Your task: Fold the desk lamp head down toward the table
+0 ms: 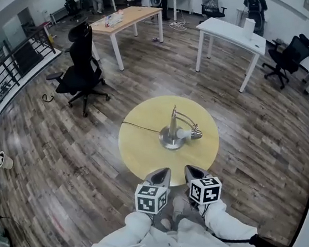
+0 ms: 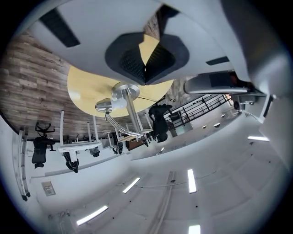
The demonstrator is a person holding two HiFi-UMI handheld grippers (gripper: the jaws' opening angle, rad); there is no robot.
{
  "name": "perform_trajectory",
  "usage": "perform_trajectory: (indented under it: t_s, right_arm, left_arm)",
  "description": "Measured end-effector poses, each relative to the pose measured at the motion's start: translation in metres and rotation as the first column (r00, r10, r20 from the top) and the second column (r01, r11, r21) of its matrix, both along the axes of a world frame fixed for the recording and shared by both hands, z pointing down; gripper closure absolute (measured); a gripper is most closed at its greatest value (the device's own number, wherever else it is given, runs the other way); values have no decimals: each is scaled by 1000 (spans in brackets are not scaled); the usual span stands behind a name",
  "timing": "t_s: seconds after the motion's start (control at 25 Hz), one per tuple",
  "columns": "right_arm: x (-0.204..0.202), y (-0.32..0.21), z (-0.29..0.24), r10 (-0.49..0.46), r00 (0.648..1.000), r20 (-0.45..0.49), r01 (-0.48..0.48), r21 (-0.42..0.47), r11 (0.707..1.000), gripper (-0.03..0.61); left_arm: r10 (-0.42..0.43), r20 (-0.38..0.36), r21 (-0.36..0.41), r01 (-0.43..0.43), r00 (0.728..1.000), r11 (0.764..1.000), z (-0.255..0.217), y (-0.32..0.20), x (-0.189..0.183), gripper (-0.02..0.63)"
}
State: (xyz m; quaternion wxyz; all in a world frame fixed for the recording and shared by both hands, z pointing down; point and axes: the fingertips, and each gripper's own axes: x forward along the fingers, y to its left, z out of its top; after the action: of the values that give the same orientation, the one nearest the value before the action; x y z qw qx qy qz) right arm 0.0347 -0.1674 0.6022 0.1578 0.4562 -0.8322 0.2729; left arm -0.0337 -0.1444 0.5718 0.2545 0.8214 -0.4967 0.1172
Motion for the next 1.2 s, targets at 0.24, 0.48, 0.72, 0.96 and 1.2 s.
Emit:
perform_trajectory:
  t_s: [0.24,0.48,0.72,0.96,1.2]
  right_arm:
    - [1,50,-15,28,999,-20,-27,39,999,565]
    - [6,68,-30,41,999,-30,-39,85,996,565]
    - [9,66,-45,52,998,-21,-48,149,988,565]
    - [3,63,-54,27,999,-27,-21,181,983,566]
    - [5,64,-52,26,999,-28,-20,173,985,566]
  left_arm:
    - [-9,-28,-17,9,1000,1000,0,44,-1,615]
    - [-26,-37,3,26,999,1000,-10,63,2,615]
    - [-30,29,24,29,999,999,-16,72,6,615]
    - [-40,26,29,40,999,999,-18,75,9,615]
    - [-44,20,21,44,999,999,-15,74,14,615]
